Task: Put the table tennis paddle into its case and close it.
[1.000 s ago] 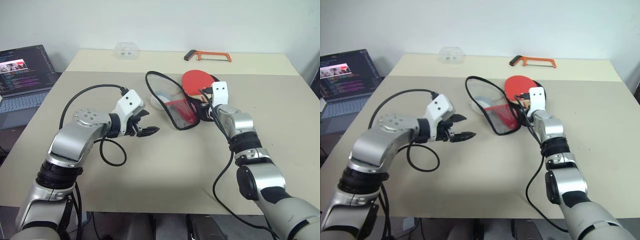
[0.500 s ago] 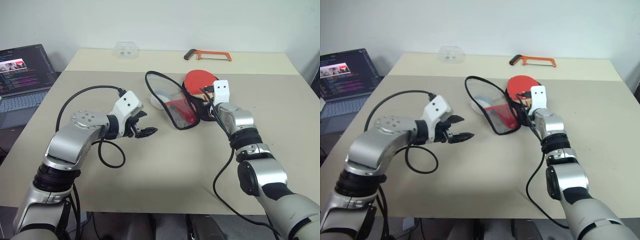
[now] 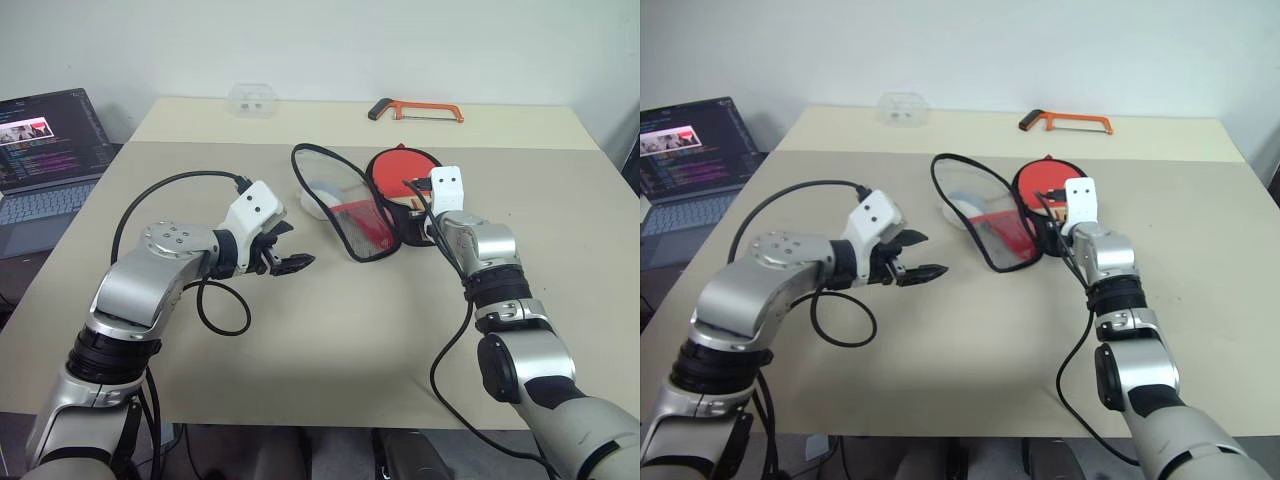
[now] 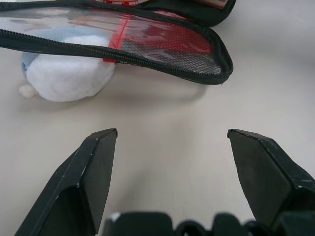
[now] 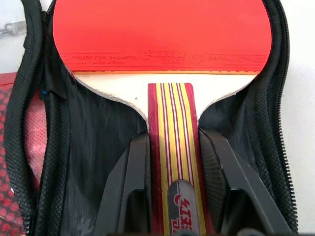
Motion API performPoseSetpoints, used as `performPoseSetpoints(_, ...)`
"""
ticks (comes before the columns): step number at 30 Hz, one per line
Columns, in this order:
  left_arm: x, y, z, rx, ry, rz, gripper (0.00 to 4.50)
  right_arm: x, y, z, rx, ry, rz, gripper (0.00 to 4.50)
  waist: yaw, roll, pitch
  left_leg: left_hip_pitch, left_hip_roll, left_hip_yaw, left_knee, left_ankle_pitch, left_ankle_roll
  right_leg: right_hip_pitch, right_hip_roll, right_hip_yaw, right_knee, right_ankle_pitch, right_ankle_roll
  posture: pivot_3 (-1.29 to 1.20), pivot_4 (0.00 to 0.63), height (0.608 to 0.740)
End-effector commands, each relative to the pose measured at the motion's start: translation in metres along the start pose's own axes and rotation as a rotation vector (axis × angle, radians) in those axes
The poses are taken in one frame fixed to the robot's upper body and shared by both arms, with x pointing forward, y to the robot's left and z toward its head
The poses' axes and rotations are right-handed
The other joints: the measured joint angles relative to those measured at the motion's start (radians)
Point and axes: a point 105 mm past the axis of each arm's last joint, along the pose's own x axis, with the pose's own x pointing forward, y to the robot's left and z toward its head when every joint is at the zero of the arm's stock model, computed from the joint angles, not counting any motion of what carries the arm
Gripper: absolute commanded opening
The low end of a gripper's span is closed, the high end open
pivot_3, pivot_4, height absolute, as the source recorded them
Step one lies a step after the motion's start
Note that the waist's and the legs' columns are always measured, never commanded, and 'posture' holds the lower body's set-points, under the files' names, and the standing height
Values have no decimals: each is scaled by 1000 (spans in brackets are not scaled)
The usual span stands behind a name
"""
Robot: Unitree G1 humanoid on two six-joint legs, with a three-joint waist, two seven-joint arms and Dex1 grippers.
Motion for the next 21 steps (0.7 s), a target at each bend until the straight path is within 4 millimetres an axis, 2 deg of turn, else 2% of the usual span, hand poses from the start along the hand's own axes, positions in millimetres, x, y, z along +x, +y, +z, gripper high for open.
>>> performPoseSetpoints(1,-5,2,11,37,-29,14,3930,-3,4,13,7,-32,21,1010,0,0,0,0,0,0,0,0,0,0,0,0,0,0,0,0,150,740)
performPoseSetpoints(3,-5,2,11,36,-28,18,3930,-2,5,13,4,-32,21,1010,0,0,0,0,0,0,0,0,0,0,0,0,0,0,0,0,150,740)
performPoseSetpoints(7,-6,3,10,34,-28,21,3930,-2,5,15,12,-35,22,2270,0,0,0,0,0,0,0,0,0,0,0,0,0,0,0,0,150,740)
performPoseSetpoints(13,-4,6,10,30,-29,30,3930,-10,4,35,1,-94,29,4358,0,0,0,0,0,0,0,0,0,0,0,0,0,0,0,0,150,740)
performPoseSetpoints(14,-3,7,10,29,-30,31,3930,-14,4,40,-1,-108,31,4472,0,0,0,0,0,0,0,0,0,0,0,0,0,0,0,0,150,740)
performPoseSetpoints(18,-2,9,10,32,-31,28,3930,-36,-6,59,-34,-144,9,4472,3,0,0,0,0,0,0,0,0,0,0,0,0,0,0,0,150,740)
performPoseSetpoints(21,0,11,6,31,-25,23,3930,-63,-13,76,-68,-183,14,4472,6,0,0,-1,0,-1,0,0,0,0,0,-1,0,0,0,0,150,740)
